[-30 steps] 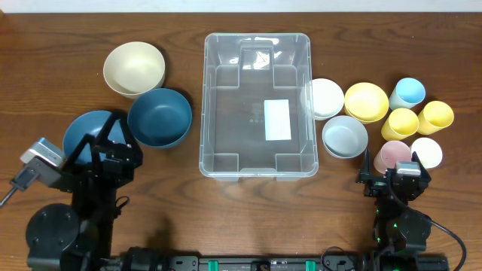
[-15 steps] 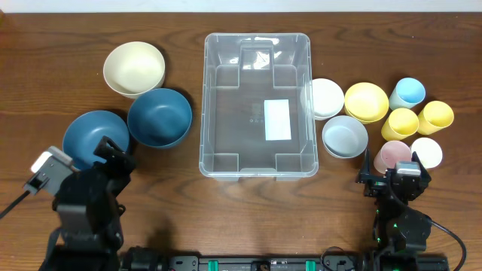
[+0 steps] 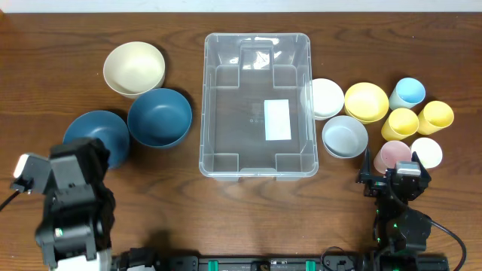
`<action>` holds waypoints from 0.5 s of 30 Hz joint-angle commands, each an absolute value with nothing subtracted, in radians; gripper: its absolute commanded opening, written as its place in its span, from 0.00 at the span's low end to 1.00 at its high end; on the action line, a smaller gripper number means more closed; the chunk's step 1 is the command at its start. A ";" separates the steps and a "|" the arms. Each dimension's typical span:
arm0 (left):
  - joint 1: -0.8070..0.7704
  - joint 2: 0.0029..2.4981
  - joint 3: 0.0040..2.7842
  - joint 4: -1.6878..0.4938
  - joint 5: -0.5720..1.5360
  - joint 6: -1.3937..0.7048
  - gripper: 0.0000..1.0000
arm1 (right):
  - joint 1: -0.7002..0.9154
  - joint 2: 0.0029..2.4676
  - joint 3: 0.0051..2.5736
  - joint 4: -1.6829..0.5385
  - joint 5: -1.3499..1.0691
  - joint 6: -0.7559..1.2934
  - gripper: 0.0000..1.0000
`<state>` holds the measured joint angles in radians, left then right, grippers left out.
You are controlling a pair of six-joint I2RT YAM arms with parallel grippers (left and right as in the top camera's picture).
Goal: Pack container
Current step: 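Move the left gripper toward the dark blue bowl nearest the container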
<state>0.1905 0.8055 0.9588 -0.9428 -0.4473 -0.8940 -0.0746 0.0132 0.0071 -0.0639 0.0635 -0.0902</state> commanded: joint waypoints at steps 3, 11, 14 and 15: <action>0.353 0.907 0.952 -0.950 -0.379 -0.892 0.98 | -0.083 0.015 0.006 -0.068 0.071 -0.080 0.99; 0.570 1.126 0.952 -0.940 -0.178 -0.892 0.98 | -0.083 0.015 0.006 -0.068 0.071 -0.080 0.99; 0.614 1.204 0.952 -0.921 -0.126 -0.892 0.99 | -0.083 0.015 0.006 -0.068 0.071 -0.080 0.99; 0.626 1.233 0.952 -0.907 -0.101 -0.892 0.98 | -0.083 0.015 0.006 -0.068 0.071 -0.080 0.99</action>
